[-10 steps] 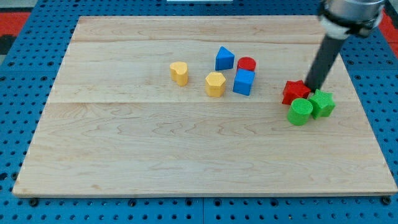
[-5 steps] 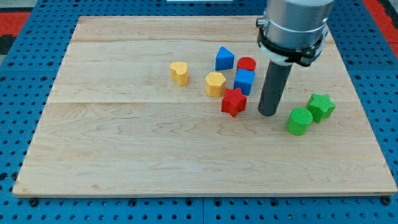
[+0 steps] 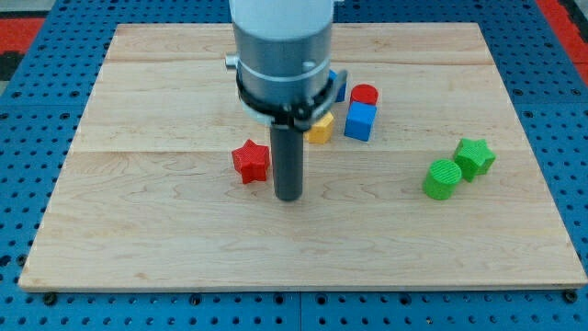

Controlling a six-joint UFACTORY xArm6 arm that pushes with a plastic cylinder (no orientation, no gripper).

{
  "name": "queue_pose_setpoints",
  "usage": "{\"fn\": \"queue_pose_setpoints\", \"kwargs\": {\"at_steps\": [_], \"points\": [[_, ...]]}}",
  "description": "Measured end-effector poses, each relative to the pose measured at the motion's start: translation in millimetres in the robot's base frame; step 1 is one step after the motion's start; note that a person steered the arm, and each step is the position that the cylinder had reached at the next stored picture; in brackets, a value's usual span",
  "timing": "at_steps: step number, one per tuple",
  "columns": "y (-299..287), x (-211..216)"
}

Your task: Push the red star closer to the yellow heart

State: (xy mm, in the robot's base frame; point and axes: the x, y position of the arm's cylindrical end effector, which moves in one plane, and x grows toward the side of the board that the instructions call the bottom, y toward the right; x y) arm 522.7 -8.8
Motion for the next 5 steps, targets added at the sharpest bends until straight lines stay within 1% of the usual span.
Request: {"fn": "queue_pose_setpoints", "kwargs": {"at_steps": [1, 2, 3, 5], "points": [[-33, -3], [-35, -33], [-33, -50], [-67, -49]]}}
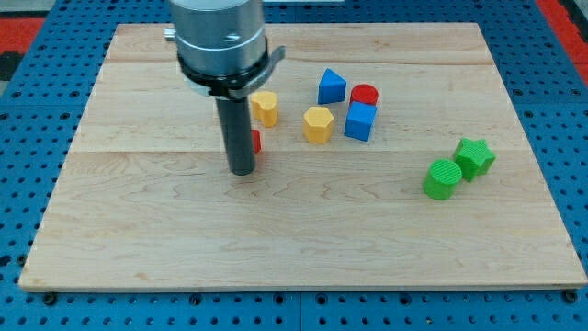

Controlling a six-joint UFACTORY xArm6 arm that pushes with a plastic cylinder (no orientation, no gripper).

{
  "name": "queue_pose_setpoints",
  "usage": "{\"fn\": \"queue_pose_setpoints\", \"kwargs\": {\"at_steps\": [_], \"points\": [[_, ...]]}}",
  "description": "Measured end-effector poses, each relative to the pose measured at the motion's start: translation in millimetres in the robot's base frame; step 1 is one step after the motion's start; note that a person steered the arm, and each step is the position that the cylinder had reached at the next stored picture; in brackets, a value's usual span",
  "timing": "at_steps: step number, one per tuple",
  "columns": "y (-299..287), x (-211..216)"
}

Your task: Push the red star closer to the yellow heart

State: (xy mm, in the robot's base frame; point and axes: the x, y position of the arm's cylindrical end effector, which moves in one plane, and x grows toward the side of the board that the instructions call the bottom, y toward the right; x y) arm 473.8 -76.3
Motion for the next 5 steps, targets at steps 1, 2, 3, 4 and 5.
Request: {"fn": "queue_pose_setpoints", "kwargs": {"at_steps": [1, 2, 3, 4, 5], "points": [[-28, 8], [-32, -10], [3, -28], [21, -33], [-3, -33]]}}
